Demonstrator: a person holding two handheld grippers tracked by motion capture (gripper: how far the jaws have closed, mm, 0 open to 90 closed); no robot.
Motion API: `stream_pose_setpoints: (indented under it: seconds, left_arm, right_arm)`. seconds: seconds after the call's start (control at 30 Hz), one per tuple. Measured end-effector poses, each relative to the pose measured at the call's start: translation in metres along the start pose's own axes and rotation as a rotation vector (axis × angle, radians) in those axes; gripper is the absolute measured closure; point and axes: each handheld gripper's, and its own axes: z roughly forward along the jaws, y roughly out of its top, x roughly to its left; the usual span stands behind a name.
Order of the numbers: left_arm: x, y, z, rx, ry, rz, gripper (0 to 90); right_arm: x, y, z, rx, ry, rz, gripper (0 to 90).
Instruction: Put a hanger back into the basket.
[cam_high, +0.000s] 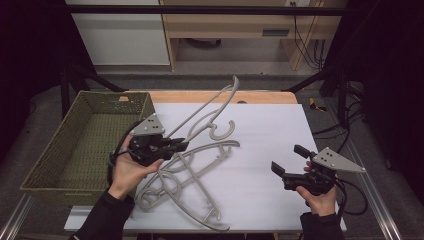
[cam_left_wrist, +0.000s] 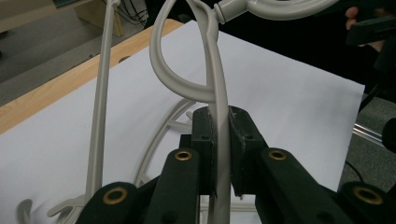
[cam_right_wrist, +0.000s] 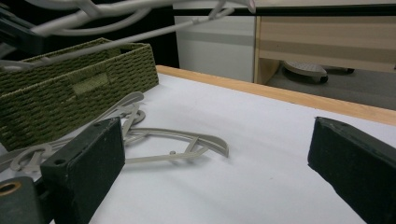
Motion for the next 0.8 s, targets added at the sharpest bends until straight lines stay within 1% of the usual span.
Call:
stream_pose_setpoints:
  seconds: [0.03, 0.07, 0.1, 0.13, 0.2, 0.27, 0.37, 0.5, 0.57, 0.63, 0.67, 0.7, 0.8]
  left_arm:
    - [0.003, 0.000, -0.008, -0.006, 0.004, -0.003, 82.0]
    - [0.003, 0.000, -0.008, -0.006, 0.004, -0.003, 82.0]
    - [0.007, 0.000, -0.016, -0.007, 0.012, -0.004, 82.0]
    - [0.007, 0.000, -0.016, -0.007, 0.012, -0.004, 81.9]
    - [0.012, -0.001, -0.024, -0.015, 0.017, -0.010, 82.0]
    - [0.016, -0.001, -0.030, -0.010, 0.015, -0.008, 82.0]
    - [0.023, -0.003, -0.040, -0.006, 0.023, -0.013, 82.0]
    - [0.038, -0.005, -0.056, -0.017, 0.034, -0.029, 81.9]
    - [0.047, -0.007, -0.065, -0.024, 0.034, -0.038, 81.9]
    - [0.054, -0.009, -0.073, -0.033, 0.035, -0.046, 81.9]
    - [0.060, -0.012, -0.081, -0.044, 0.038, -0.050, 81.9]
    - [0.060, -0.012, -0.081, -0.044, 0.038, -0.050, 81.9]
    - [0.070, -0.017, -0.093, -0.040, 0.043, -0.051, 81.9]
  right_arm:
    - [0.000, 0.000, 0.000, 0.000, -0.002, 0.004, 3.8]
    - [0.000, 0.000, 0.001, 0.001, -0.004, 0.005, 3.7]
    - [0.001, 0.000, 0.001, -0.002, -0.002, 0.010, 3.7]
    - [0.000, -0.001, 0.001, 0.005, 0.000, 0.005, 3.6]
    - [0.000, -0.001, 0.002, 0.006, 0.001, 0.004, 3.5]
    - [0.000, -0.001, 0.003, 0.010, -0.005, 0.000, 3.2]
    - [0.000, -0.002, 0.003, 0.015, -0.006, 0.001, 3.2]
    - [0.001, -0.001, 0.003, 0.013, -0.007, 0.003, 3.0]
    - [0.001, -0.002, 0.004, 0.015, -0.008, 0.004, 3.0]
    - [0.001, -0.002, 0.004, 0.016, -0.009, 0.003, 3.0]
    - [0.001, -0.002, 0.005, 0.017, -0.008, 0.005, 2.9]
    - [0.001, -0.002, 0.005, 0.017, -0.008, 0.005, 2.9]
    - [0.001, -0.003, 0.005, 0.021, -0.008, 0.003, 2.9]
